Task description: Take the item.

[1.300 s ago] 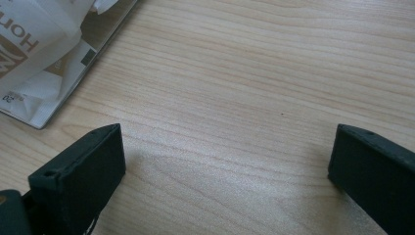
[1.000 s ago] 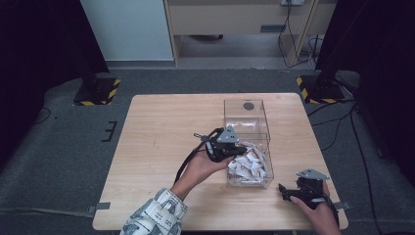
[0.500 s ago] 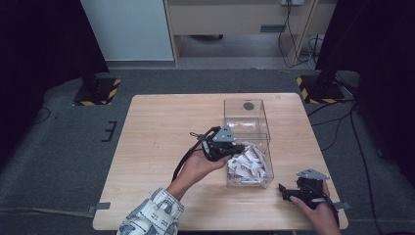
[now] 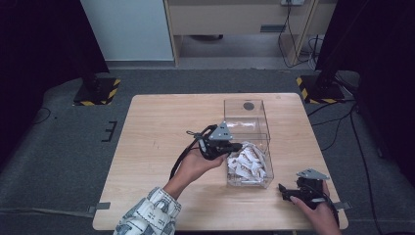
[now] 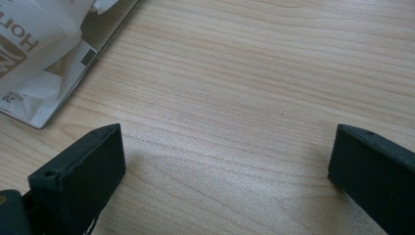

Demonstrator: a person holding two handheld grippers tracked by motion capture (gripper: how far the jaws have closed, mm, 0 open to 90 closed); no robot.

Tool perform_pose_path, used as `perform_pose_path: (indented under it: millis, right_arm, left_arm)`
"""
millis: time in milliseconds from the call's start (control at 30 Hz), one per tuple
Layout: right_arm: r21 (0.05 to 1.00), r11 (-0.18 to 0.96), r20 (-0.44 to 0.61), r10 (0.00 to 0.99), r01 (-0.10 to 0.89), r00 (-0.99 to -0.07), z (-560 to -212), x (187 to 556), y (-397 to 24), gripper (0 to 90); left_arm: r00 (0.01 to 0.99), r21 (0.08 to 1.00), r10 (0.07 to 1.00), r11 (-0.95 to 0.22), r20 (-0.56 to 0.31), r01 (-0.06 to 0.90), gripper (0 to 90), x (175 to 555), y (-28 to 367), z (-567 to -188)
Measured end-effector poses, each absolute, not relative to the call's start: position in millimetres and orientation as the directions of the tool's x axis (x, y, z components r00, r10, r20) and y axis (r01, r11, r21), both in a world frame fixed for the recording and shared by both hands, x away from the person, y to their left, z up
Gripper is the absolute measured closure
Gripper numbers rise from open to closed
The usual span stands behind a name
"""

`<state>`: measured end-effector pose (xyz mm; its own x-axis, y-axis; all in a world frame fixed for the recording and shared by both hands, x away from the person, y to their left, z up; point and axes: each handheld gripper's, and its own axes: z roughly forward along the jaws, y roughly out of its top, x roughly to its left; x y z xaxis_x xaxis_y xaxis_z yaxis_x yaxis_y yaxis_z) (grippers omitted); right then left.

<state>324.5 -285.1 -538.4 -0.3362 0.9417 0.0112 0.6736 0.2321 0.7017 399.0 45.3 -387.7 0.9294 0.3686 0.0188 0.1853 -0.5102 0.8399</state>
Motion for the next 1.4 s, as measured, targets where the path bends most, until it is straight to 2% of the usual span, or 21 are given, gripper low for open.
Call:
perform_pose_path:
  millis: [1400]
  right_arm:
    - [0.702,0.232,0.011,0.942,0.674,-0.336,-538.4,324.5,-285.0,0.8]
  left_arm:
    - [0.921,0.867,0.388,-0.467,0.024,0.175,89.8,397.6,65.3,-369.7]
